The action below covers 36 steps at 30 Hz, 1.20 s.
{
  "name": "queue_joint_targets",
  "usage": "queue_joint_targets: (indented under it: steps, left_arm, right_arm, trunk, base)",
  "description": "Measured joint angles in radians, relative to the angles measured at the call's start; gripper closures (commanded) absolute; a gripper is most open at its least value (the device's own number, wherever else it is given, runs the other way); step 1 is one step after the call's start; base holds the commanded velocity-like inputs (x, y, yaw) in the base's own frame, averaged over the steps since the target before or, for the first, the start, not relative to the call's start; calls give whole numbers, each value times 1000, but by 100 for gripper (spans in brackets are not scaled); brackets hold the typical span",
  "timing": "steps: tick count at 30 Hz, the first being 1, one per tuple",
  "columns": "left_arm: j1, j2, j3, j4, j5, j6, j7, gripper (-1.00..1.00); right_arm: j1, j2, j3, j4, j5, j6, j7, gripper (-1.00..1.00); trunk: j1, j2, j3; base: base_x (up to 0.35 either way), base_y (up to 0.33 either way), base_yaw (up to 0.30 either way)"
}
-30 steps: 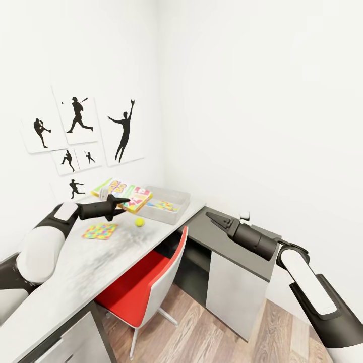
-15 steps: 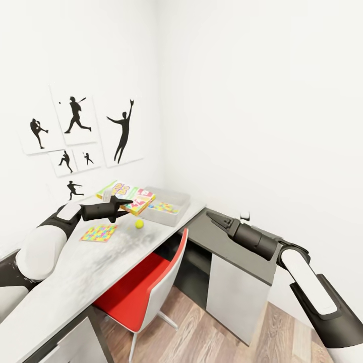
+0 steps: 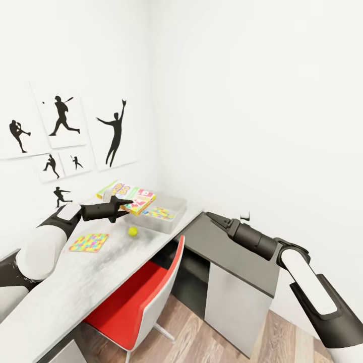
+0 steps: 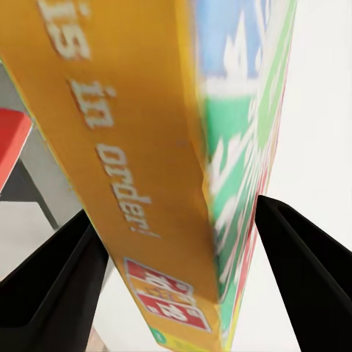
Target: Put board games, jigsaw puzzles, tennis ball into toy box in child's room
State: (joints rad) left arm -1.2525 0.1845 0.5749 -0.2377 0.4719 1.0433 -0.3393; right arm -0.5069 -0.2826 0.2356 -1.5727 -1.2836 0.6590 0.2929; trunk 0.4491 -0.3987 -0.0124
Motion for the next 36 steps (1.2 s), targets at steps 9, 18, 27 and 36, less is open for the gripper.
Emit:
queue_joint_targets:
  steps: [9, 18, 27, 36]
  left_arm:
    - [0, 1, 3, 0, -2, 0, 0, 100]
    - [0, 3, 6, 0, 3, -2, -5, 100]
    - [1, 1, 6, -2, 5, -8, -5, 100]
    - [1, 1, 46, -2, 5, -36, -1, 100]
  right_arm:
    - [0, 0, 0, 0, 0, 0, 0, -100]
    - [0, 1, 1, 0, 1, 0, 0, -100]
    - [0, 1, 3, 0, 2, 0, 0, -100]
    - [0, 1, 3, 0, 2, -1, 0, -100]
  trunk:
    - [0, 0, 6]
    - [1, 0, 7]
    - [1, 0, 7]
    - [1, -1, 8]
  base:
    - [197, -161, -110]
    - [17, -142, -5]
    - [0, -102, 0]
    - [0, -152, 95]
